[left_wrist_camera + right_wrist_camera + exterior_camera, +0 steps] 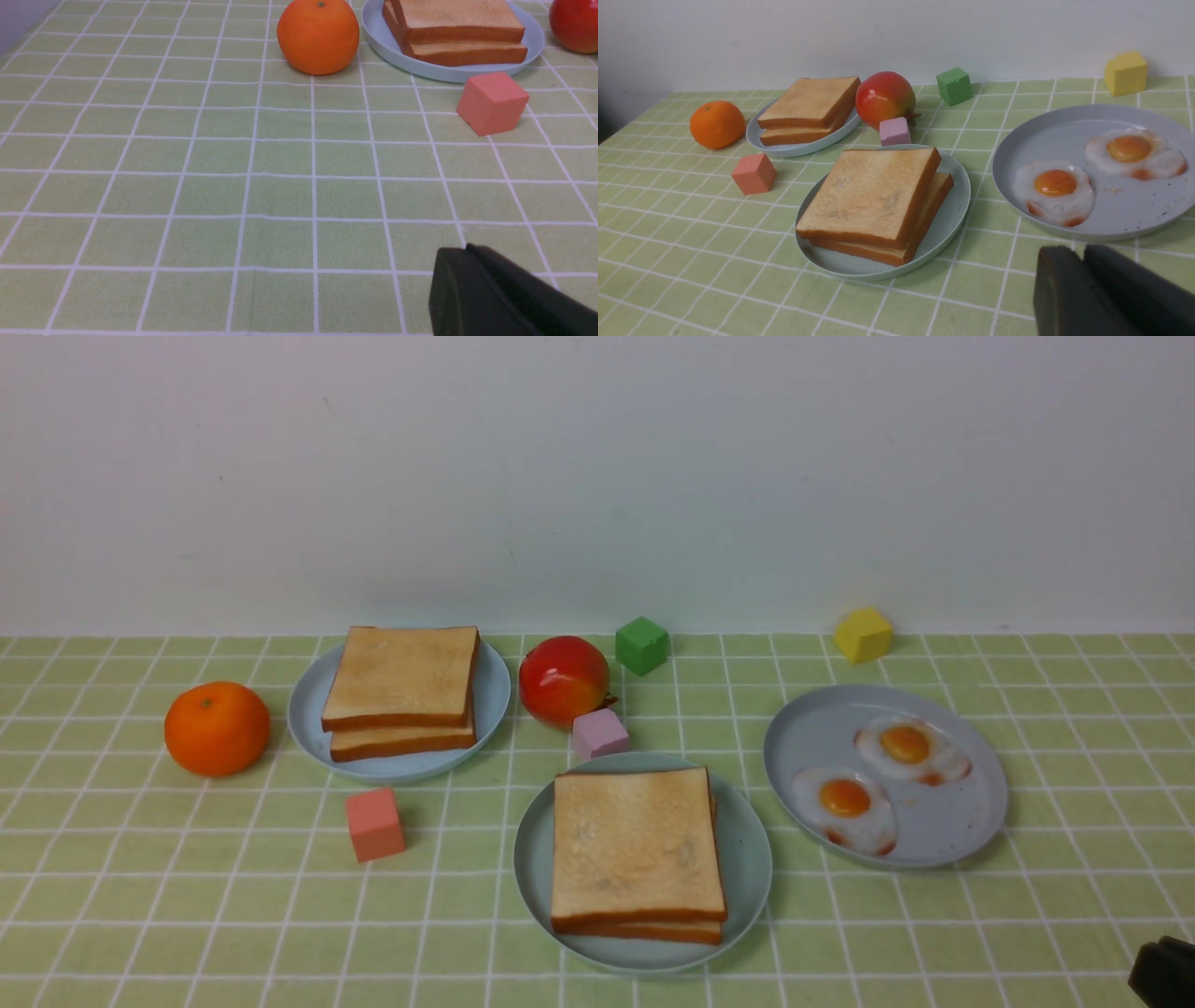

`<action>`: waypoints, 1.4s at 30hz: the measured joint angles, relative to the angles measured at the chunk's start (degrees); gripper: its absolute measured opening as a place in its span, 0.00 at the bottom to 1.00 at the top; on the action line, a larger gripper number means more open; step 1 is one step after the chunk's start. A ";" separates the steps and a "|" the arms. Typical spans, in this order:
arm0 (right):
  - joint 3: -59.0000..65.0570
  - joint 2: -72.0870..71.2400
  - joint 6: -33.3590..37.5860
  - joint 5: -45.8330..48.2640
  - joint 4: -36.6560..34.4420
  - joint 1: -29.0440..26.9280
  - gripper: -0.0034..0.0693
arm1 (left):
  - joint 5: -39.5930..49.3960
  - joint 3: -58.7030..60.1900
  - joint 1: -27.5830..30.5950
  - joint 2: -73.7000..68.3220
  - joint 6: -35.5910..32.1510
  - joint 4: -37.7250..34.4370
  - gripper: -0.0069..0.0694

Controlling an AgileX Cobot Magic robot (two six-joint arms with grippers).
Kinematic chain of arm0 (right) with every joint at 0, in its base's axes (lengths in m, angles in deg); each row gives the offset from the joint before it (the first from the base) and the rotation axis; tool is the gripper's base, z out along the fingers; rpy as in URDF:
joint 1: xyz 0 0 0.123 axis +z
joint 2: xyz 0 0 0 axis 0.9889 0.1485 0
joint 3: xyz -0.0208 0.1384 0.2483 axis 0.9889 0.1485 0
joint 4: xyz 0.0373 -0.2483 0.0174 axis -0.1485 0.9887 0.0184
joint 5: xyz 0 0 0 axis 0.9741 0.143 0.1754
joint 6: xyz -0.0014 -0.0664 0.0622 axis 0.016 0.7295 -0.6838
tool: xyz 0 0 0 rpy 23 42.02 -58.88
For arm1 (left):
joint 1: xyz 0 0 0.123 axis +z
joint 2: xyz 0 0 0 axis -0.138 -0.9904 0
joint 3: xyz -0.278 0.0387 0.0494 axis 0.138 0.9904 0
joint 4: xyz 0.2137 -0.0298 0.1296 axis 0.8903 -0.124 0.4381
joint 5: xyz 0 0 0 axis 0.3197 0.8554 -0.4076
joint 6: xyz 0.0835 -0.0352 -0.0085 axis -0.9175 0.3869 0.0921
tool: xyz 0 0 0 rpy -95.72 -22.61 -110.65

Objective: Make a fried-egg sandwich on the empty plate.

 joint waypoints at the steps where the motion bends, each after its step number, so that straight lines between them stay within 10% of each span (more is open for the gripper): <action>1: 0.00 -0.29 0.00 0.18 -0.20 -0.11 0.17 | 0.00 0.00 0.00 0.00 0.00 0.00 0.11; 16: 10.49 -16.33 15.73 13.33 -5.81 -20.13 0.19 | 0.07 0.00 0.00 0.00 0.05 0.00 0.12; 42: 11.00 -16.61 16.11 10.81 -8.30 -20.92 0.24 | 0.32 0.00 0.02 0.00 0.05 0.01 0.14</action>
